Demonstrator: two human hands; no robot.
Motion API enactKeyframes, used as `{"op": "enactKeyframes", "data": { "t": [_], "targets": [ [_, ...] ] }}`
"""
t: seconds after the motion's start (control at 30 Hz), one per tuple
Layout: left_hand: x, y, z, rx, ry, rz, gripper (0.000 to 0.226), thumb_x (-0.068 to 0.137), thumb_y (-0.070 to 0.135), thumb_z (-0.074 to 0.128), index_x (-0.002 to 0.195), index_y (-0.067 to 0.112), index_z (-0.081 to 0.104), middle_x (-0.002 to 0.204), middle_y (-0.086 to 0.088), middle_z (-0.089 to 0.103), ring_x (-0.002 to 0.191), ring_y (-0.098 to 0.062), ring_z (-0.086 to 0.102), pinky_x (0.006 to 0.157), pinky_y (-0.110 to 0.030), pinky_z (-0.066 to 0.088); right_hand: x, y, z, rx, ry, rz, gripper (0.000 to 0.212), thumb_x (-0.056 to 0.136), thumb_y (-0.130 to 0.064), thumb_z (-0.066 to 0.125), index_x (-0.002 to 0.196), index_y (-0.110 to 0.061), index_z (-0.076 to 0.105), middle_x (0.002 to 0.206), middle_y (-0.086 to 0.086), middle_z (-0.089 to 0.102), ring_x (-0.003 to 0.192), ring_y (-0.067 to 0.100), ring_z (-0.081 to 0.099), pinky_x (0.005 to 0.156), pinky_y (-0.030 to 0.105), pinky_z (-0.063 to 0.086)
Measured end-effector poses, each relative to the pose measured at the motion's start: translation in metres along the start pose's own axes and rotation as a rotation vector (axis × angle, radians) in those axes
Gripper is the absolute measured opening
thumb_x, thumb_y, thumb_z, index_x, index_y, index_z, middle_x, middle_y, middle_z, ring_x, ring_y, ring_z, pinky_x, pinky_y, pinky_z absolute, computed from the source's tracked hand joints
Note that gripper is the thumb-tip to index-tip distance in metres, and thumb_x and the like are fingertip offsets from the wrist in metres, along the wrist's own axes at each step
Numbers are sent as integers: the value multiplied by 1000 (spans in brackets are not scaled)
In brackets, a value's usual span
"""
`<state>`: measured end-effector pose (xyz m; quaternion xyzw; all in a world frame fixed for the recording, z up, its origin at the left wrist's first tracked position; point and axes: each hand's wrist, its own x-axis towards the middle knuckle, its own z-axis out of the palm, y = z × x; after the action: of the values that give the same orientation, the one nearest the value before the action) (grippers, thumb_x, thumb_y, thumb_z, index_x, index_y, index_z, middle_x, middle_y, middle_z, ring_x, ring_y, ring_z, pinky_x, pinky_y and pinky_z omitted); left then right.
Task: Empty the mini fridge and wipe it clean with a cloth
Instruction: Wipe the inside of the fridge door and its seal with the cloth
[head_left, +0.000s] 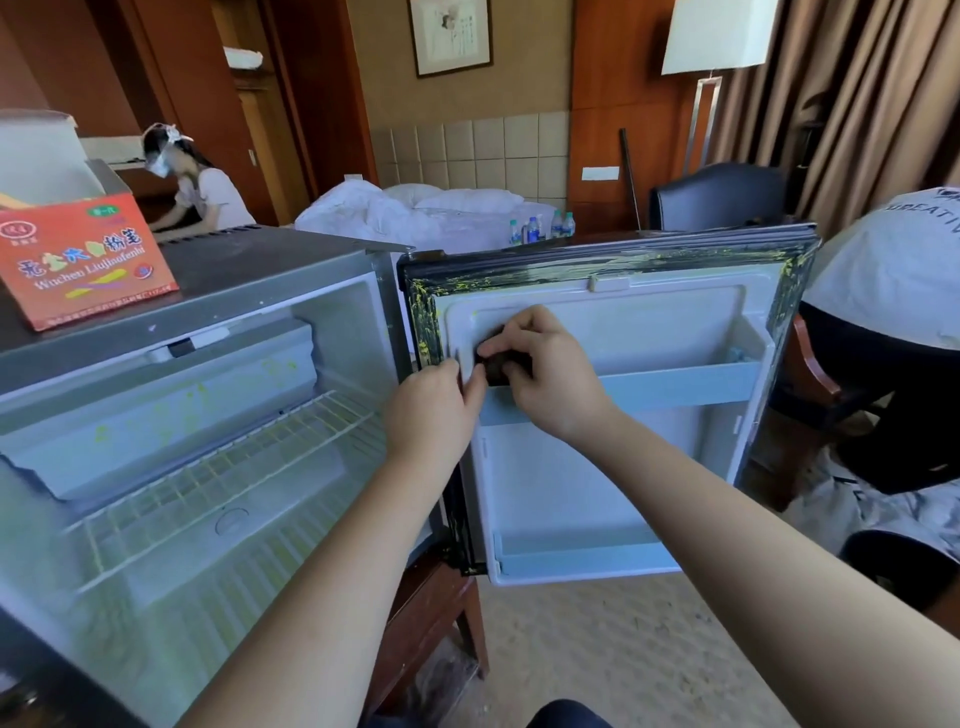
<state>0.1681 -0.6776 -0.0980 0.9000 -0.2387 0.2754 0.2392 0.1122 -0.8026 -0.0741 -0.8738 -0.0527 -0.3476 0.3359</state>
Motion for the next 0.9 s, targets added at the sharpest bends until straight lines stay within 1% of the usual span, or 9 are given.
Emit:
{"op": "enactKeyframes", "data": {
  "t": [0.1, 0.2, 0.3, 0.43, 0.53, 0.6, 0.73, 0.8, 0.9],
  "targets": [
    [-2, 0, 0, -27, 3, -20, 34, 98, 35, 48, 77, 9, 54, 83, -17, 66, 80, -39, 60, 56, -33, 27, 13, -7, 1, 9, 183, -104, 28, 76, 15, 53, 88, -2, 72, 91, 0, 47, 78, 5, 49, 74, 5, 40],
    [-3, -2, 0, -58, -6, -34, 32, 97, 34, 48, 77, 10, 54, 83, -16, 66, 79, -39, 59, 57, -34, 28, 21, -8, 6, -43, 266, -126, 22, 76, 7, 62, 91, -6, 71, 90, -1, 47, 77, 8, 49, 70, 16, 43],
    [-4, -3, 0, -53, -14, -33, 30, 97, 33, 47, 79, 9, 55, 87, -17, 67, 83, -40, 60, 58, -34, 27, 15, -4, 17, -138, 225, -91, 20, 78, 0, 68, 94, -10, 73, 93, 4, 60, 80, 17, 59, 70, 31, 49],
    [-5, -1, 2, -42, -23, -38, 32, 98, 34, 46, 88, 7, 59, 89, -16, 66, 85, -39, 61, 58, -34, 28, 23, -11, 6, -211, 80, 88, 23, 86, -7, 61, 100, -16, 75, 104, 7, 63, 93, 27, 62, 78, 36, 50],
    [-5, 0, 3, -77, -23, -50, 32, 98, 37, 45, 85, 10, 54, 85, -14, 65, 81, -38, 60, 56, -34, 30, 13, -11, 3, -397, 11, 127, 26, 94, -19, 52, 110, -26, 71, 111, 3, 59, 100, 27, 57, 72, 31, 45],
    [-6, 0, 3, -93, -25, -62, 30, 99, 38, 44, 80, 14, 46, 82, -14, 64, 80, -38, 60, 55, -34, 28, 1, -7, 5, -502, -9, 133, 28, 97, -24, 48, 113, -31, 69, 111, 1, 58, 101, 28, 55, 74, 32, 43],
    [-7, -1, 4, -112, -39, -58, 30, 99, 38, 44, 80, 15, 41, 83, -15, 65, 80, -39, 59, 56, -35, 29, -8, -7, 1, -307, 1, 209, 24, 90, -42, 58, 111, -35, 68, 102, -3, 55, 97, 15, 57, 76, 27, 44],
    [-7, -3, 4, -133, -39, -57, 31, 98, 38, 44, 79, 15, 40, 81, -16, 64, 79, -40, 59, 55, -36, 31, -5, -6, 1, -274, -8, 210, 23, 87, -37, 64, 109, -32, 69, 100, -2, 57, 93, 12, 56, 73, 23, 39],
    [-9, -4, 2, -175, -28, -54, 32, 99, 38, 44, 77, 15, 40, 78, -17, 64, 76, -41, 59, 55, -39, 36, 3, -7, 6, -263, 30, 250, 15, 87, -20, 62, 99, -23, 71, 99, 3, 61, 92, 17, 58, 69, 23, 38]
  ]
}}
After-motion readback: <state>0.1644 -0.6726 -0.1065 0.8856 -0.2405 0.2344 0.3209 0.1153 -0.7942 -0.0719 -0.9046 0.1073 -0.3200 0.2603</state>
